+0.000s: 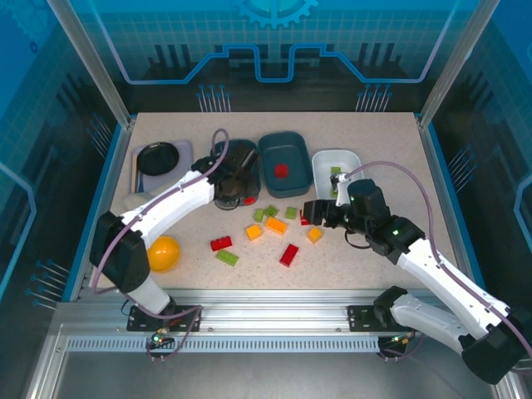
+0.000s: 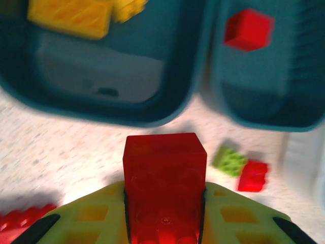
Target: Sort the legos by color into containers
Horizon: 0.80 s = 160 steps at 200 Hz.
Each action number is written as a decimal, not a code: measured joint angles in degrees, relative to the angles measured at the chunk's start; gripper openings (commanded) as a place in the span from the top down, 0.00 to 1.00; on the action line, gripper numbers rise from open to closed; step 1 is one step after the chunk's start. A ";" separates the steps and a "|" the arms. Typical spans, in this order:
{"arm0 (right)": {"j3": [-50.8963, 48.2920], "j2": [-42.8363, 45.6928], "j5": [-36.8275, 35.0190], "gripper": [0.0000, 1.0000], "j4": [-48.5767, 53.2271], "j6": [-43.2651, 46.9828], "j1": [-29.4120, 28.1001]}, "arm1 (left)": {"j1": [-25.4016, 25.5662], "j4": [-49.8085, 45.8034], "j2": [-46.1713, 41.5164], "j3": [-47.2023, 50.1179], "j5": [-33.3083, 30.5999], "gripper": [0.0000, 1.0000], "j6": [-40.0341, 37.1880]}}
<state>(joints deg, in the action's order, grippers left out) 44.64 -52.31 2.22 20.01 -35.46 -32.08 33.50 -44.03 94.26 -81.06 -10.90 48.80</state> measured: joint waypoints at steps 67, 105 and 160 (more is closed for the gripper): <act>-1.90 -1.38 -0.44 0.26 -7.63 -6.25 7.96 | 0.02 3.17 27.67 -28.72 6.95 0.70 -8.92; -1.81 -0.37 -0.04 0.26 -6.03 -6.84 10.12 | 0.02 2.84 39.43 -41.97 9.55 0.67 -10.69; -1.81 4.15 -0.09 0.27 -1.44 -6.97 11.26 | 0.00 0.74 47.30 -50.14 11.87 0.47 -11.58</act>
<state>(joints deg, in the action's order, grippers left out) 42.83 -48.16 2.13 18.57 -42.44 -20.82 33.50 -43.29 141.56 -131.20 0.97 37.21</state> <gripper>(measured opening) 0.735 0.473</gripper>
